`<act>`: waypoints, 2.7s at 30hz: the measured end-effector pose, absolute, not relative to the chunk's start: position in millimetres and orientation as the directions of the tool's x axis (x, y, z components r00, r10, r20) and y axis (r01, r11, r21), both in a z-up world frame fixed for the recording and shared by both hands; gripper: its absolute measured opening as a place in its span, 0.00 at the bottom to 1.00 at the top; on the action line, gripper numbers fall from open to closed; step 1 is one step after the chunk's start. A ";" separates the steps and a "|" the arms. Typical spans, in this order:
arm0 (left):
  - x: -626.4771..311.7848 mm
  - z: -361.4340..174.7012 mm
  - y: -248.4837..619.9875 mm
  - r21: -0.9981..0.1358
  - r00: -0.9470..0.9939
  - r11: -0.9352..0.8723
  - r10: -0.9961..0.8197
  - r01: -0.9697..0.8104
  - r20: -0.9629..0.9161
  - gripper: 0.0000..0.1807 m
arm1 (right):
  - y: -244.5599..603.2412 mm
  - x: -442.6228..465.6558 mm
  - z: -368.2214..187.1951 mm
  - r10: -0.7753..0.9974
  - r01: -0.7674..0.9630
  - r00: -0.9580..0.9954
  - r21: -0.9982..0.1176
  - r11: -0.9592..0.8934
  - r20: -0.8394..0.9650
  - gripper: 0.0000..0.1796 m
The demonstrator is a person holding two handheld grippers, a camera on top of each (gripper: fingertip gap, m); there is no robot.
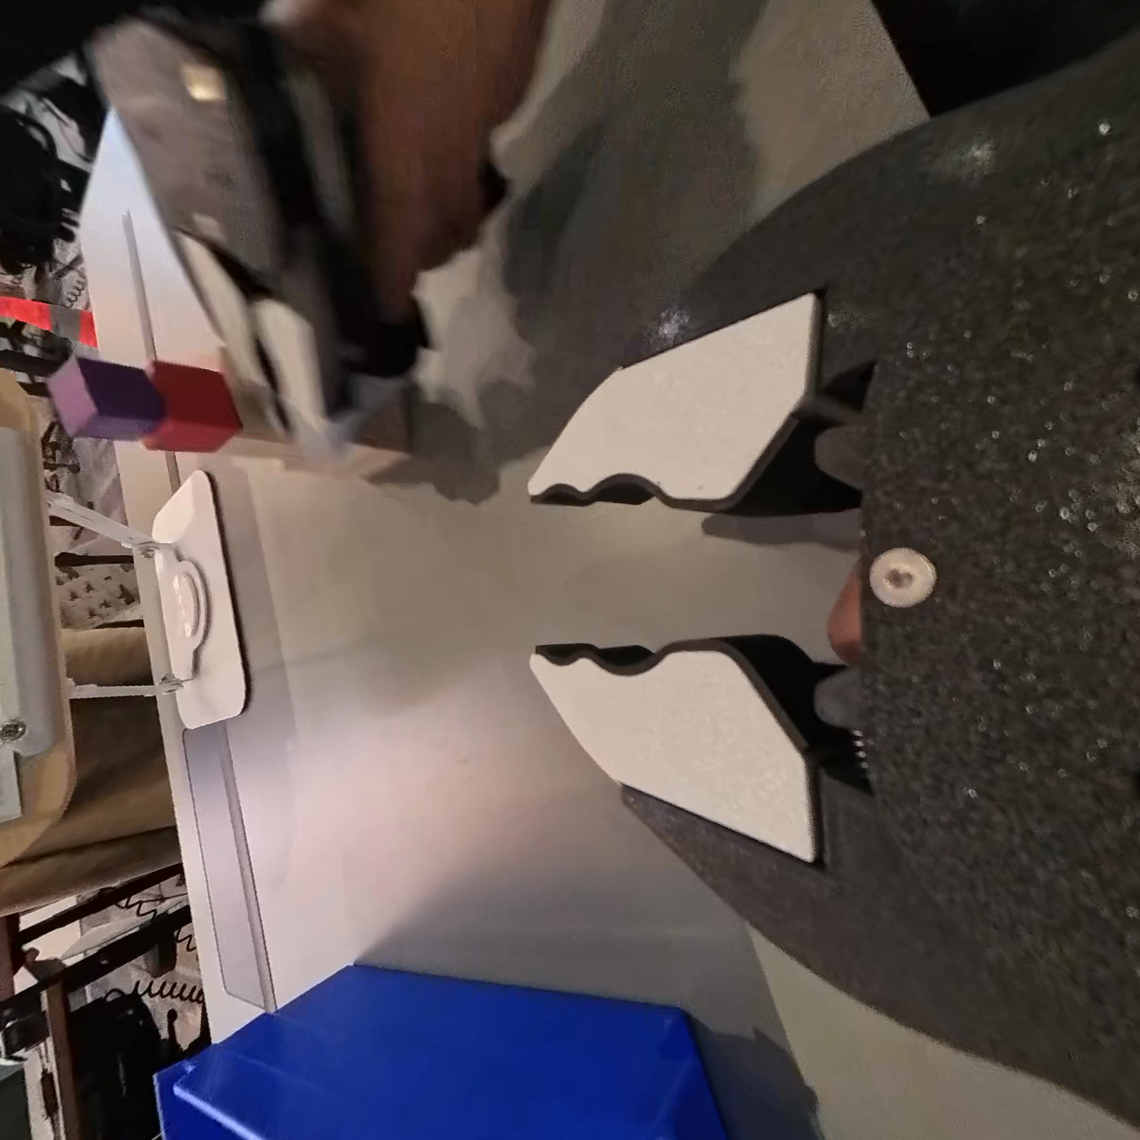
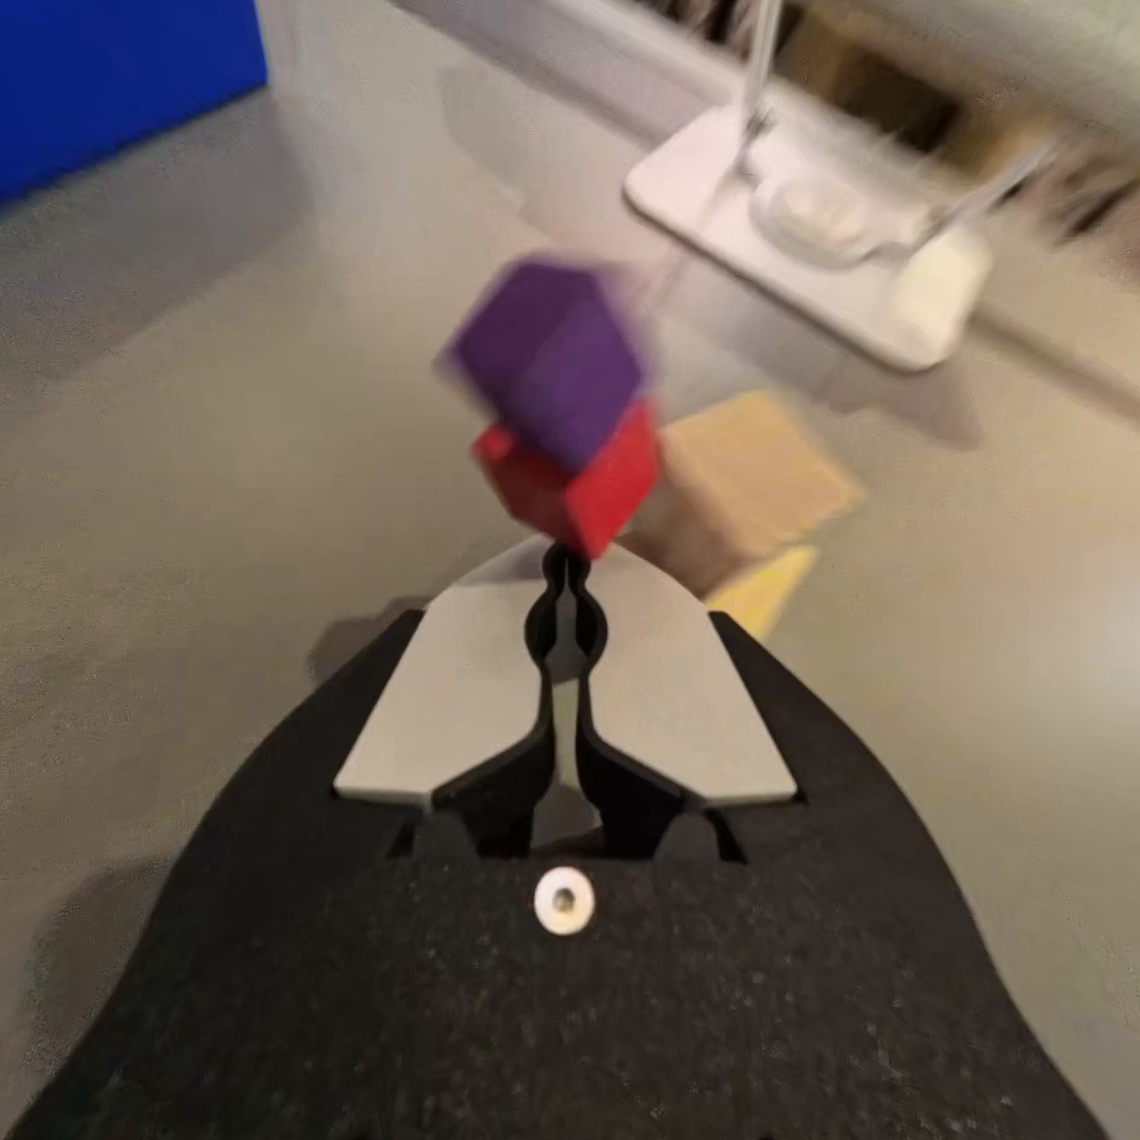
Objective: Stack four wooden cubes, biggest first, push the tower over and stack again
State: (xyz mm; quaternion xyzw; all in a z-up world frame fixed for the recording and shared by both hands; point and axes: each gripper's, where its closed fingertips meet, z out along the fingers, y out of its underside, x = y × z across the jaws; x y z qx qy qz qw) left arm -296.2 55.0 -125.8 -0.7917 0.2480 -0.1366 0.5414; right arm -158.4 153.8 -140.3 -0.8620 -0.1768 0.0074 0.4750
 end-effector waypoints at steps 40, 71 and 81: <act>-281.5 -126.7 42.0 -0.921 0.818 -0.235 -0.560 -0.311 -0.133 0.24 | -46.6 -76.5 -136.0 0.306 0.095 0.952 -0.919 -0.383 -0.029 0.24; -281.9 -119.8 25.0 -0.924 0.764 -0.199 -0.631 -0.326 -0.133 0.24 | 242.1 1.0 -97.6 0.232 0.286 0.950 -0.877 -0.387 0.208 0.33; -280.4 -119.0 23.5 -0.920 0.756 -0.205 -0.641 -0.333 -0.131 0.24 | 231.9 1.3 -117.6 0.597 0.427 0.795 -0.797 -0.427 0.106 0.33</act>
